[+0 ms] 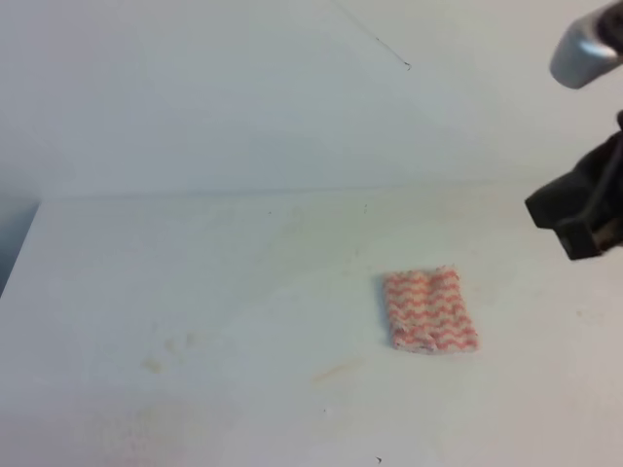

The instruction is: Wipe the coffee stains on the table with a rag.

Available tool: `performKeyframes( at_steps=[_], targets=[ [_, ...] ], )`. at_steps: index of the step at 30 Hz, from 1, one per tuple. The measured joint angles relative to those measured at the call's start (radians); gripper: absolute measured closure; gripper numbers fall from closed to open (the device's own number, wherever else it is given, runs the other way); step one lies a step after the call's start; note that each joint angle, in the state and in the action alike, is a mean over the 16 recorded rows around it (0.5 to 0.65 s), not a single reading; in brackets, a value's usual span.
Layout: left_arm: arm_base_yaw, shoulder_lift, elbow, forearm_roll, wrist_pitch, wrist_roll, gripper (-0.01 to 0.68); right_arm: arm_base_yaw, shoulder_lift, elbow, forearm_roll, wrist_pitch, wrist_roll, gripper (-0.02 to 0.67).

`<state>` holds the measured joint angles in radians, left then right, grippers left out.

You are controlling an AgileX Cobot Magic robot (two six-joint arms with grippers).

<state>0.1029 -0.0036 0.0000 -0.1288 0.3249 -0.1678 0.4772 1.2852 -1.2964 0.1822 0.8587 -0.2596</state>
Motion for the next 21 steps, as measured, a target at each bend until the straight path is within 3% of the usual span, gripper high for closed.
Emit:
performKeyframes(
  at_steps=[11,16,21],
  targets=[
    [0.000,0.000,0.000,0.000,0.000,0.000,0.674,-0.005,-0.077,0.039,-0.072,0.113,-0.037,0.652],
    [0.000,-0.004,0.000,0.000,0.000,0.000,0.674,-0.042,-0.119,0.111,-0.119,-0.039,-0.050,0.652],
    [0.000,-0.007,0.000,0.000,0.000,0.000,0.674,-0.120,-0.232,0.282,-0.055,-0.273,-0.035,0.652]
  ],
)
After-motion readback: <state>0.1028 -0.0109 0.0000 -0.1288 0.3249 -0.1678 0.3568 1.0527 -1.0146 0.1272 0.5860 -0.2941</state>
